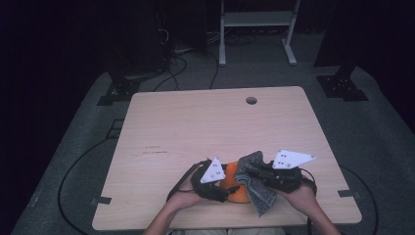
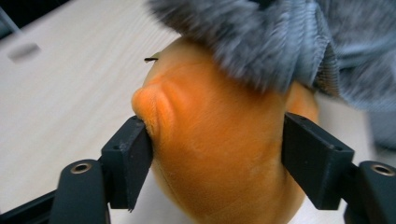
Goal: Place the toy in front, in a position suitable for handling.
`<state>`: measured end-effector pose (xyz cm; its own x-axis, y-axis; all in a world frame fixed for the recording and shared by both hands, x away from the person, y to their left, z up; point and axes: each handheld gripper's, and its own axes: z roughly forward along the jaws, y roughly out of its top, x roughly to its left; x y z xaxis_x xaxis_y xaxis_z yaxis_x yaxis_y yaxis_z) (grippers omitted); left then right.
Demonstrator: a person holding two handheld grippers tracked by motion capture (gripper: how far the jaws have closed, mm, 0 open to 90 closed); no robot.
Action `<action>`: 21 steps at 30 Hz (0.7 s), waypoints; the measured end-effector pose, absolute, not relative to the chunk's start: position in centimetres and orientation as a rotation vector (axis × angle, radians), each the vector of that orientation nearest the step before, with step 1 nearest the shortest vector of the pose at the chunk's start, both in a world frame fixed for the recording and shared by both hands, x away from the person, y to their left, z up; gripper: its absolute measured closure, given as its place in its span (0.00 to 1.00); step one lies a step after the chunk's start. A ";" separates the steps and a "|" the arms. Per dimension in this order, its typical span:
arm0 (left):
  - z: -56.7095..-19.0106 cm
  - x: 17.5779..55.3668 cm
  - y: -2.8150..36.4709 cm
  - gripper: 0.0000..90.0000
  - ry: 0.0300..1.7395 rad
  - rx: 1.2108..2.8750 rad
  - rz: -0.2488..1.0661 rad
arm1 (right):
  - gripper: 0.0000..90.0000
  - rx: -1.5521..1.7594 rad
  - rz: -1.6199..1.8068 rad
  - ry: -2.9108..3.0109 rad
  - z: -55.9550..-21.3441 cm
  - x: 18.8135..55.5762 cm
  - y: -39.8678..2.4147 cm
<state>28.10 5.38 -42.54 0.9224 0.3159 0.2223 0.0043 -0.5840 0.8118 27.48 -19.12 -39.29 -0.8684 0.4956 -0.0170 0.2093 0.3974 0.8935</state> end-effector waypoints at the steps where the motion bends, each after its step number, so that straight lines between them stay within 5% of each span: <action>1: -42.7 27.9 5.4 0.32 0.206 2.174 0.454 | 0.87 0.617 1.459 2.378 -39.3 27.5 -19.1; 4: -42.6 28.4 5.7 0.19 0.288 2.154 0.359 | 0.88 0.640 1.484 2.367 -40.5 27.6 -18.7; 7: -42.8 29.2 5.9 0.18 0.357 2.114 0.280 | 0.88 0.641 1.487 2.345 -40.7 27.4 -18.7; 8: -42.9 29.1 6.0 0.29 0.350 2.115 0.303 | 0.88 0.651 1.488 2.333 -40.7 27.5 -19.1; 12: -43.2 29.2 6.4 0.33 0.361 2.166 0.320 | 0.88 0.726 1.497 2.320 -41.8 27.7 -21.2; 17: -43.3 29.6 7.3 0.32 0.360 2.144 0.225 | 0.88 0.799 1.492 2.314 -43.1 27.3 -23.0; 18: -42.9 29.9 7.3 0.22 0.393 2.104 0.168 | 0.88 0.804 1.494 2.305 -43.0 27.0 -22.8; 21: -42.8 30.1 7.2 0.20 0.435 2.099 0.153 | 0.88 0.778 1.495 2.293 -42.9 26.7 -22.2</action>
<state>30.13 7.15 -42.75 0.9288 0.3654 -0.0617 0.2458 -0.4830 0.8404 26.73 -22.22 -42.91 -0.8104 0.5841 0.0462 0.2781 0.3140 0.9078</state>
